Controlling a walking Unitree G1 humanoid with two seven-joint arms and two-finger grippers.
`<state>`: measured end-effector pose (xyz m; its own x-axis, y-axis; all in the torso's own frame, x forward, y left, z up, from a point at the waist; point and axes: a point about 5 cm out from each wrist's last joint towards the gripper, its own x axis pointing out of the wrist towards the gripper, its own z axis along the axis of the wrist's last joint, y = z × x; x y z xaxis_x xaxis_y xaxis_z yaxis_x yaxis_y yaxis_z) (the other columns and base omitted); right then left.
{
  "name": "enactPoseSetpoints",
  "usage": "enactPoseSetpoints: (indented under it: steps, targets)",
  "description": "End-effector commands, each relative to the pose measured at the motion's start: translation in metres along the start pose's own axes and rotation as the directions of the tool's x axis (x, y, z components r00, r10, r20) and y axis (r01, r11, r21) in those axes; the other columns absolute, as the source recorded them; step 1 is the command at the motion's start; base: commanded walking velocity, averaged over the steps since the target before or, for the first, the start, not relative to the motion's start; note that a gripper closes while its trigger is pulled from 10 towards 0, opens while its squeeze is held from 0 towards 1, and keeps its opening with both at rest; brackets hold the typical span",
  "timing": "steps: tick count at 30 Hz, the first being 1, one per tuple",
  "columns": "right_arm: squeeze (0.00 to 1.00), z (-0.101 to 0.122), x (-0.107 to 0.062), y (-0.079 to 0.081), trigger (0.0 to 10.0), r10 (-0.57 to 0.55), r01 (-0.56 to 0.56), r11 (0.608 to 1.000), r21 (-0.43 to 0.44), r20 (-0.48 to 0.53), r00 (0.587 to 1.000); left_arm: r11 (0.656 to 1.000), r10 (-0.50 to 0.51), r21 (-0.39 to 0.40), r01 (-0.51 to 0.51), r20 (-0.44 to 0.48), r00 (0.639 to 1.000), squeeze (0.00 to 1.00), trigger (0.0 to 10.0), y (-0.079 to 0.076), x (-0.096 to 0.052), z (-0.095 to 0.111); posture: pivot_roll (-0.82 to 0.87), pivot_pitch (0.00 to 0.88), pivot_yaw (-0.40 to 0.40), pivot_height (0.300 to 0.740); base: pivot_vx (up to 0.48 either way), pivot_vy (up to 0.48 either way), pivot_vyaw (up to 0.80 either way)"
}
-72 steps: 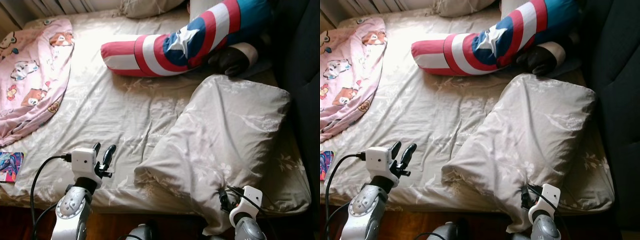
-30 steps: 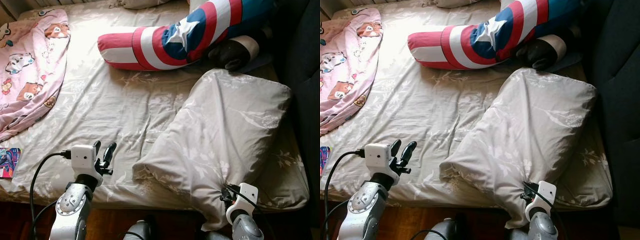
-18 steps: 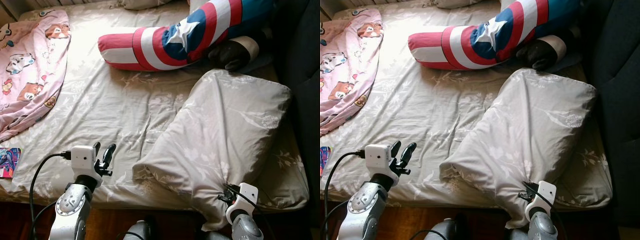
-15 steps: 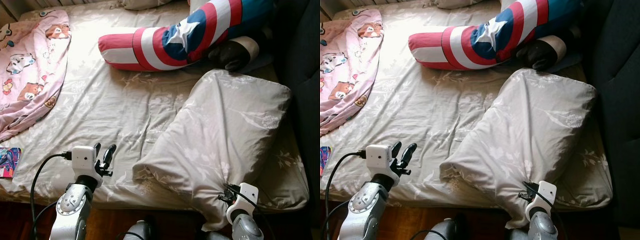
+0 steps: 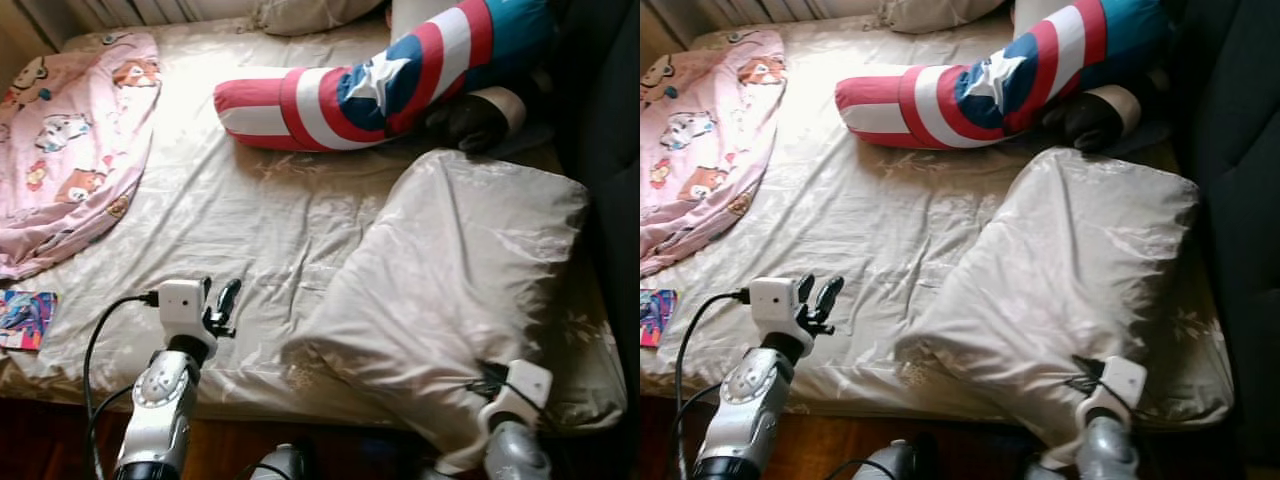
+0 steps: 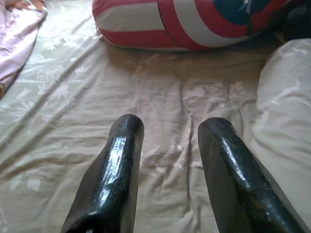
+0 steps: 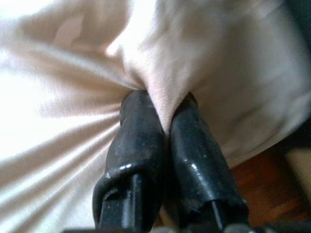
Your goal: Clean up the room
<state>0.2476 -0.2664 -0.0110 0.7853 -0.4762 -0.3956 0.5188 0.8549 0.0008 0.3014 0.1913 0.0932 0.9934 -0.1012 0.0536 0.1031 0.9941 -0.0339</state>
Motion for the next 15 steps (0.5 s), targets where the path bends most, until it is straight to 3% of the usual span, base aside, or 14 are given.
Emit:
enactPoseSetpoints:
  steps: [1, 2, 3, 4, 11, 13, 15]
  targets:
    - [0.00, 0.031, 0.008, -0.033, 0.0, -0.161, 0.161, 0.987, 0.012, 0.135, 0.978, 1.000, 0.031, -0.001, -0.031, -0.025, 0.999, 0.00, 10.0, 0.006, -0.004, -0.009, 0.01, 0.141, 0.086, 0.740, 0.000, 0.000, 0.00]
    - [0.00, 0.036, 0.010, -0.043, 0.0, -0.212, 0.214, 0.977, 0.003, 0.138, 0.967, 0.999, 0.034, -0.003, -0.034, -0.023, 0.999, 0.00, 10.0, 0.006, -0.003, -0.009, 0.01, 0.141, 0.085, 0.740, 0.000, 0.000, 0.00]
    - [0.00, 0.036, 0.010, -0.043, 0.0, -0.212, 0.214, 0.977, 0.003, 0.138, 0.967, 0.999, 0.034, -0.003, -0.034, -0.023, 0.999, 0.00, 10.0, 0.006, -0.003, -0.009, 0.01, 0.141, 0.085, 0.740, 0.000, 0.000, 0.00]
    - [0.00, 0.045, 0.012, -0.060, 0.0, -0.284, 0.286, 0.958, 0.006, 0.147, 0.948, 0.999, 0.036, -0.007, -0.036, -0.019, 0.999, 0.00, 10.0, 0.006, -0.002, -0.010, 0.01, 0.137, 0.083, 0.740, 0.000, 0.000, 0.00]
    - [0.00, 0.081, 0.014, -0.112, 0.0, -0.456, 0.468, 0.884, -0.008, 0.210, 0.865, 0.999, 0.035, -0.014, -0.035, -0.011, 0.999, 0.00, 10.0, 0.004, 0.002, -0.011, 0.01, 0.130, 0.076, 0.740, 0.000, 0.000, 0.00]
    - [0.00, 0.084, 0.011, -0.126, 0.0, -0.496, 0.508, 0.862, 0.001, 0.210, 0.842, 0.999, 0.039, -0.015, -0.039, -0.010, 0.999, 0.00, 10.0, 0.005, 0.002, -0.012, 0.01, 0.129, 0.075, 0.740, 0.000, 0.000, 0.00]
    - [0.00, 0.083, 0.011, -0.127, 0.0, -0.498, 0.507, 0.862, 0.005, 0.199, 0.844, 0.999, 0.041, -0.014, -0.042, -0.009, 0.999, 0.00, 10.0, 0.006, 0.001, -0.013, 0.01, 0.130, 0.076, 0.740, 0.000, 0.000, 0.00]
